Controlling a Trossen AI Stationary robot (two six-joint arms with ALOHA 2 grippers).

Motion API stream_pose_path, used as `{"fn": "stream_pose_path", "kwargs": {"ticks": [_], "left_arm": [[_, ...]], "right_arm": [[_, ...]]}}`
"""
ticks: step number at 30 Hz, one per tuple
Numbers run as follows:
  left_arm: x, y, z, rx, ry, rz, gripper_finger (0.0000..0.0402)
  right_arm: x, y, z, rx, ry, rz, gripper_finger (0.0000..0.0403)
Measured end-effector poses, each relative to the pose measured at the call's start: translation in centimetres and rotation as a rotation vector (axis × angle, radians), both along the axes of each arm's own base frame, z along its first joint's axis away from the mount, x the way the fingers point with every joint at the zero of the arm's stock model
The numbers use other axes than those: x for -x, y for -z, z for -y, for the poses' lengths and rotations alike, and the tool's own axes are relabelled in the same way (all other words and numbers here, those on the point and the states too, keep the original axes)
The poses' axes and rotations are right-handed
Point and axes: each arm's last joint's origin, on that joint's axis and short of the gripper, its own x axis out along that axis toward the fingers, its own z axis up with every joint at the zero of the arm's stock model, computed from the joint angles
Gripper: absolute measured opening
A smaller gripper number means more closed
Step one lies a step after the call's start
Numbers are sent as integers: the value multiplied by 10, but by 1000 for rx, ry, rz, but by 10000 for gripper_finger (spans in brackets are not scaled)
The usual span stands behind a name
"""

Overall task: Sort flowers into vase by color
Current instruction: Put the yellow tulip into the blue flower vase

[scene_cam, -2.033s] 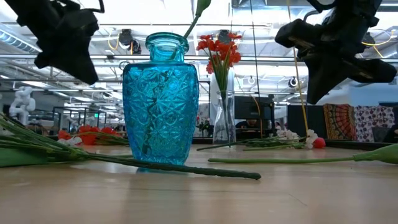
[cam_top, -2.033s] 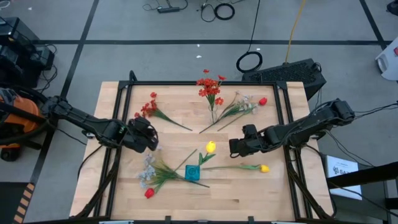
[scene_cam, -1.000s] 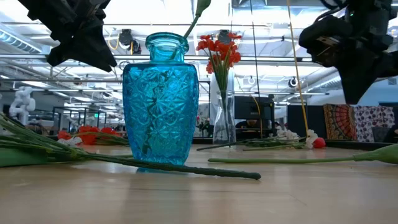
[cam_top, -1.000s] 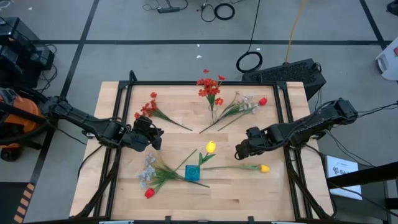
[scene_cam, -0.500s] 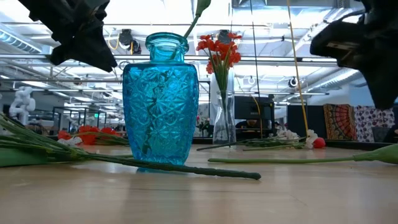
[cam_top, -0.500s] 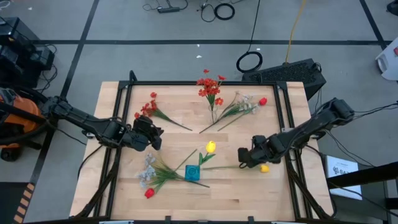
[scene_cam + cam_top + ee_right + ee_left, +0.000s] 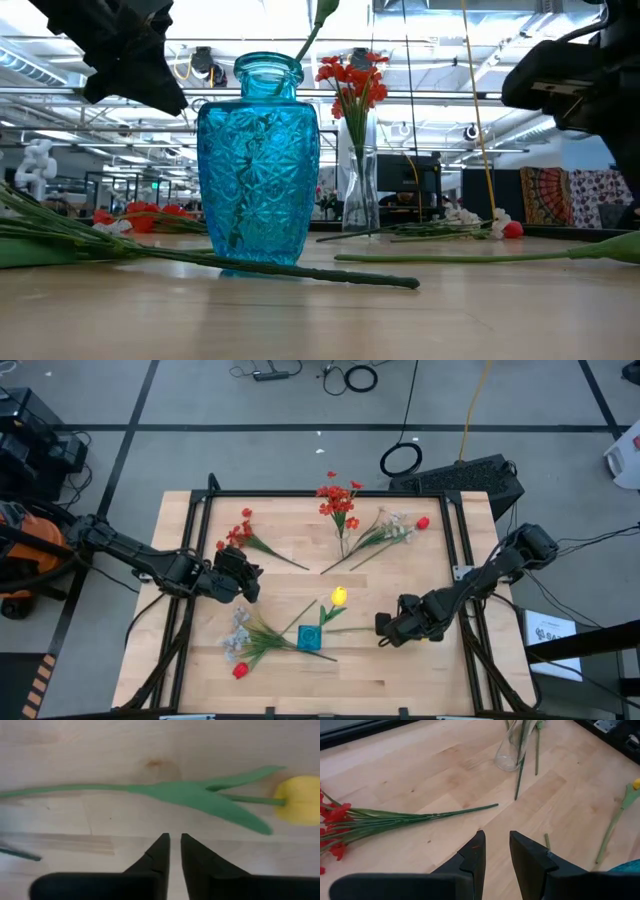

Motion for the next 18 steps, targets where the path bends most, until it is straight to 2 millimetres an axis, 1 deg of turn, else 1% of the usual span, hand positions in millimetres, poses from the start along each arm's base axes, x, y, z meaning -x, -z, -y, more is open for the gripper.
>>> {"fn": "stream_pose_path", "kwargs": {"ticks": [3,7,10,14,18], "left_arm": [[0,0,0,-1,1,-3,93],[0,0,0,-1,1,-4,93],[1,1,0,-4,3,-21,93],[2,2,-1,-7,4,-29,93],[2,2,-1,-7,4,-29,93]], "right_arm": [[-2,4,-1,-1,17,-6,76],[-3,7,-2,-6,128,-31,117],[-4,10,-2,-8,158,-40,143],[-4,11,-2,-2,167,-47,165],[-4,11,1,32,192,-33,173]]}}
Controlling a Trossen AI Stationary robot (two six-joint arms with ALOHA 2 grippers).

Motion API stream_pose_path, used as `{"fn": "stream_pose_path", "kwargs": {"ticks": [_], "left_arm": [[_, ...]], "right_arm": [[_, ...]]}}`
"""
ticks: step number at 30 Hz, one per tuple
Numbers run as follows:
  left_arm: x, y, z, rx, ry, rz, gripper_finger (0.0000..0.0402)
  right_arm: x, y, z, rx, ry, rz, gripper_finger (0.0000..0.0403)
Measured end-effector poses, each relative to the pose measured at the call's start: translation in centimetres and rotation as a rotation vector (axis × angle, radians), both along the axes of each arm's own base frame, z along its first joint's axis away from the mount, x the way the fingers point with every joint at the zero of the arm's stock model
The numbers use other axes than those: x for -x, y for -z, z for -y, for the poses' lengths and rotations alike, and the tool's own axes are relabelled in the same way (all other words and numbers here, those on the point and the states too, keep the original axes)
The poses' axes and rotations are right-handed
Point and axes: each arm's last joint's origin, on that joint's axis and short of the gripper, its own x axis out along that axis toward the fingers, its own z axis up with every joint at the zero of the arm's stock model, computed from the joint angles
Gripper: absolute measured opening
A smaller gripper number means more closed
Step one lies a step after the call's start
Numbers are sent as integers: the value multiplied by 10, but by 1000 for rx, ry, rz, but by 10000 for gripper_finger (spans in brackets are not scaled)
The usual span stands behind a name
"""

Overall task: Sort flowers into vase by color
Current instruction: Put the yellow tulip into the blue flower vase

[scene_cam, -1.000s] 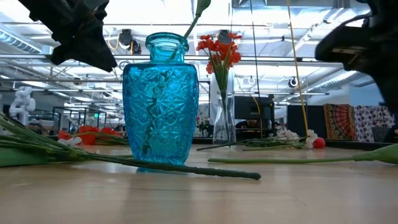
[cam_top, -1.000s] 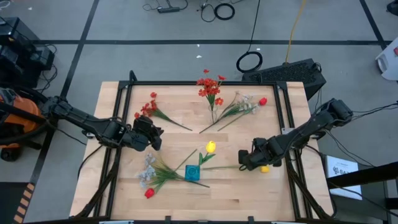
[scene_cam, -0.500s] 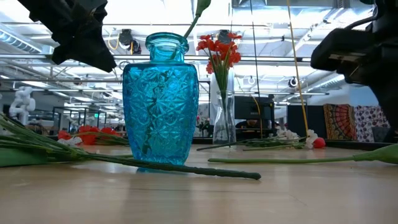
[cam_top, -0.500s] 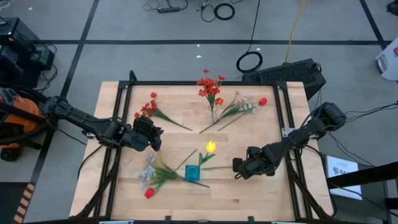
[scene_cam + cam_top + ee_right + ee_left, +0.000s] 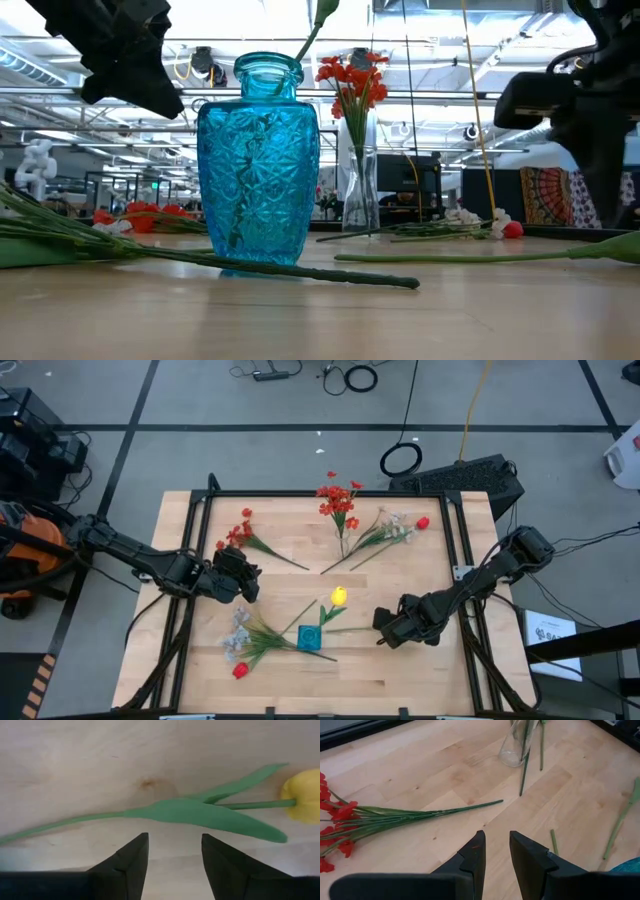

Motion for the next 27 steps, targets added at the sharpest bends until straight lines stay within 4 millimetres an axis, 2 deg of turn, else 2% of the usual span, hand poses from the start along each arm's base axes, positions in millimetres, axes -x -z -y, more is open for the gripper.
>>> {"fn": "stream_pose_path", "kwargs": {"ticks": [8,21,27], "left_arm": [[0,0,0,0,0,1,93],[0,0,0,0,0,2,93],[0,0,0,1,0,2,93]], "right_arm": [[-5,0,11,24,120,8,166],[-8,0,14,-81,148,-36,144],[-16,16,14,-65,169,-68,143]]}}
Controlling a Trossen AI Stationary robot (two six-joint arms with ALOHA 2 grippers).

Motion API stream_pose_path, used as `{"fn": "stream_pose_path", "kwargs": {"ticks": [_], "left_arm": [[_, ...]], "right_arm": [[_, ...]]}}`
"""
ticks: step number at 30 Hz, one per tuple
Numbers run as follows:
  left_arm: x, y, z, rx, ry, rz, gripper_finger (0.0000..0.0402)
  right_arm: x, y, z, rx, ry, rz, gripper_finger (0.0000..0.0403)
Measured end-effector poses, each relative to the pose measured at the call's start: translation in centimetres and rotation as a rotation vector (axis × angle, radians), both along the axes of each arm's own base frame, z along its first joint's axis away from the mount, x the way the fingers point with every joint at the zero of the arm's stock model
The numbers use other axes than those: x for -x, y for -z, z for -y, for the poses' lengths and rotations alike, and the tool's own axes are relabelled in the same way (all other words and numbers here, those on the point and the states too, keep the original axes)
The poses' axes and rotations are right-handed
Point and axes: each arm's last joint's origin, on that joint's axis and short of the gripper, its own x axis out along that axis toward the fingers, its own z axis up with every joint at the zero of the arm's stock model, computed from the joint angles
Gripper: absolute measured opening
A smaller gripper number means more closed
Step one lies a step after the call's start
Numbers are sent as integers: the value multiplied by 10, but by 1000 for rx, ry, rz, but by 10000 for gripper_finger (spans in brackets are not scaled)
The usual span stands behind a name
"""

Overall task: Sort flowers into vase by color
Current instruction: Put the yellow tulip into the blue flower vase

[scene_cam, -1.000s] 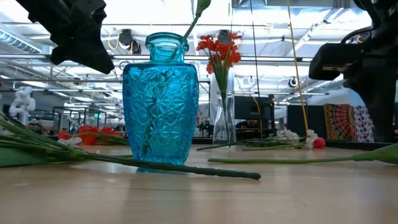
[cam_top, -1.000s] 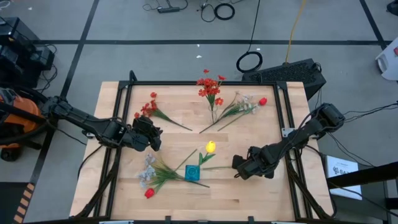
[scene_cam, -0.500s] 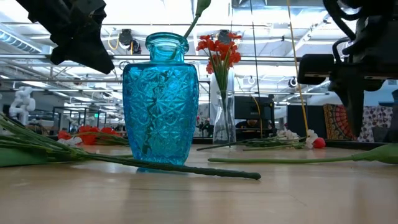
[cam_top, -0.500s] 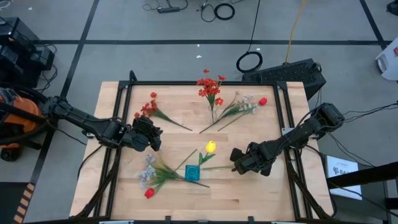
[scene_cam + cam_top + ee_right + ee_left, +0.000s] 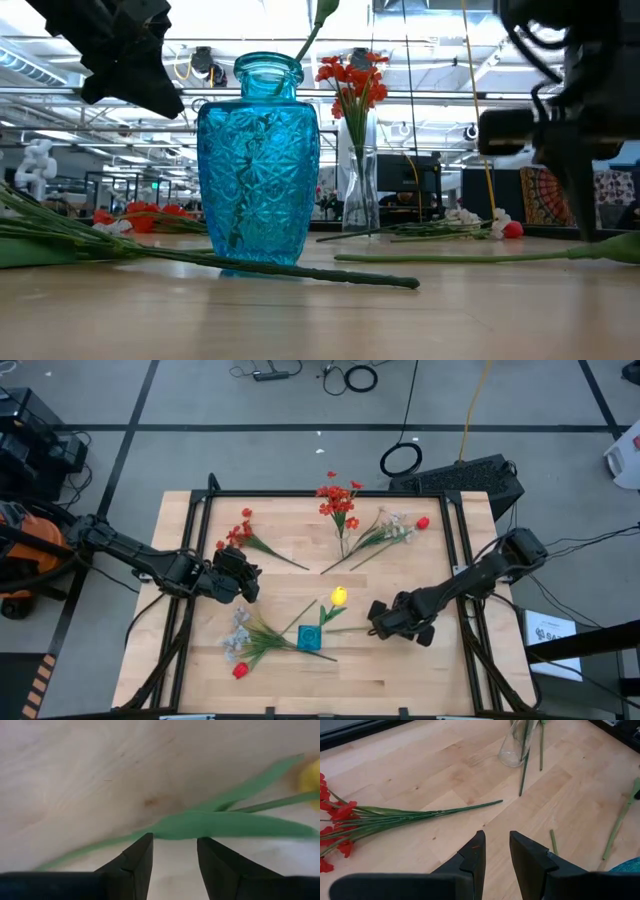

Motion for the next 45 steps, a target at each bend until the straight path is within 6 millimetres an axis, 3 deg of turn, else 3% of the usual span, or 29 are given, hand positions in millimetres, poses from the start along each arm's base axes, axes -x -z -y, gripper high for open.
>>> {"fn": "stream_pose_path", "kwargs": {"ticks": [7,16,31,36,42,45], "left_arm": [[0,0,0,2,1,1,93],[0,0,1,20,15,-7,93],[0,0,1,21,16,-7,93],[0,0,1,21,16,-7,93],[0,0,1,21,16,-7,93],[0,0,1,21,16,-7,93]], "right_arm": [[-10,18,3,2,11,-29,143],[-9,9,6,18,26,8,143],[-9,20,18,124,-23,-69,141],[-8,21,20,138,-154,-75,107],[-6,22,21,166,-331,-88,17],[-6,22,21,177,-472,-81,10]]}}
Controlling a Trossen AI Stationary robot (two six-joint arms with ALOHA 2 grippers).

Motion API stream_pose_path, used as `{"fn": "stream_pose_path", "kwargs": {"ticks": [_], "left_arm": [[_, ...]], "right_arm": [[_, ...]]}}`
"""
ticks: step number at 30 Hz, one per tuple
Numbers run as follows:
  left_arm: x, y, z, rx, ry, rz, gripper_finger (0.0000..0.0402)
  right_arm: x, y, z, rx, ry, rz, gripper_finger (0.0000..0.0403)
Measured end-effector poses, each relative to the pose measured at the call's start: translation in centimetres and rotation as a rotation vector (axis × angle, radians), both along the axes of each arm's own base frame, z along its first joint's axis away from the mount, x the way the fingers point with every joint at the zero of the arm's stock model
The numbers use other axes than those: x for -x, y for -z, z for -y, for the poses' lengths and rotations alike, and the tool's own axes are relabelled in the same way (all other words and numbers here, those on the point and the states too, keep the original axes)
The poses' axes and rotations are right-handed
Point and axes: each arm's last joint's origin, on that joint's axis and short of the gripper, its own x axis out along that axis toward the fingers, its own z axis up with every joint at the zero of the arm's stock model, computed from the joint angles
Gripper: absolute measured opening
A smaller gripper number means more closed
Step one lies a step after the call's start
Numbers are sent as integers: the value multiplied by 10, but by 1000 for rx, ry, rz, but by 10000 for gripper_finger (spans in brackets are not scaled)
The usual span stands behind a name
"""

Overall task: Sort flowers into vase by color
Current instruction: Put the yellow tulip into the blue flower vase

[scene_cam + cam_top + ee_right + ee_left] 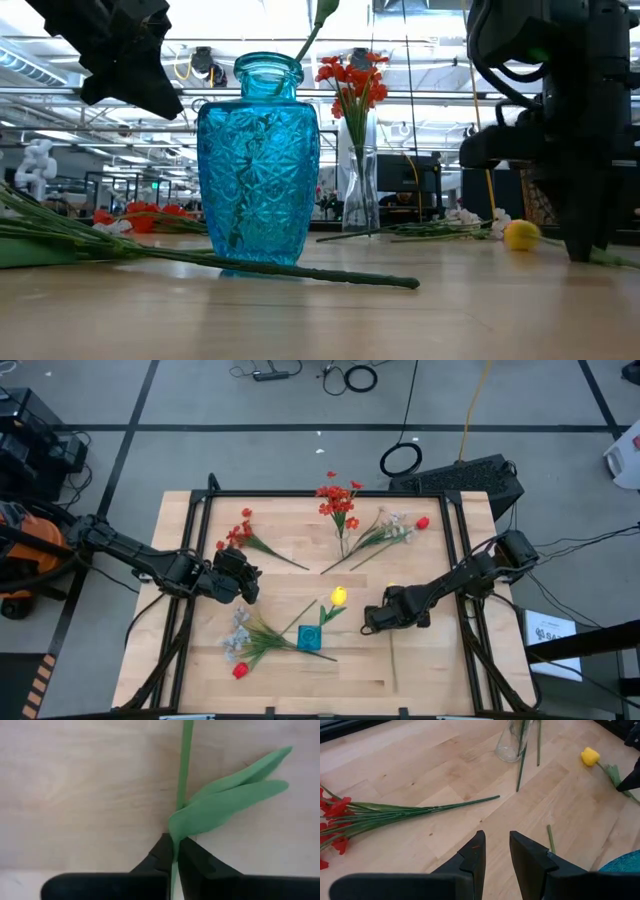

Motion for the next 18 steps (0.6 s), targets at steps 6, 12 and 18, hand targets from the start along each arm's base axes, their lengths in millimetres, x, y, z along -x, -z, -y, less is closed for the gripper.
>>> {"fn": "stream_pose_path", "kwargs": {"ticks": [6,12,18], "left_arm": [[0,0,0,0,0,0,93],[0,0,0,-80,94,-55,93],[0,1,3,-113,242,-123,93]], "right_arm": [[0,0,0,9,-325,-4,17],[-1,1,0,14,-456,8,4],[-4,1,-3,44,-597,47,3]]}}
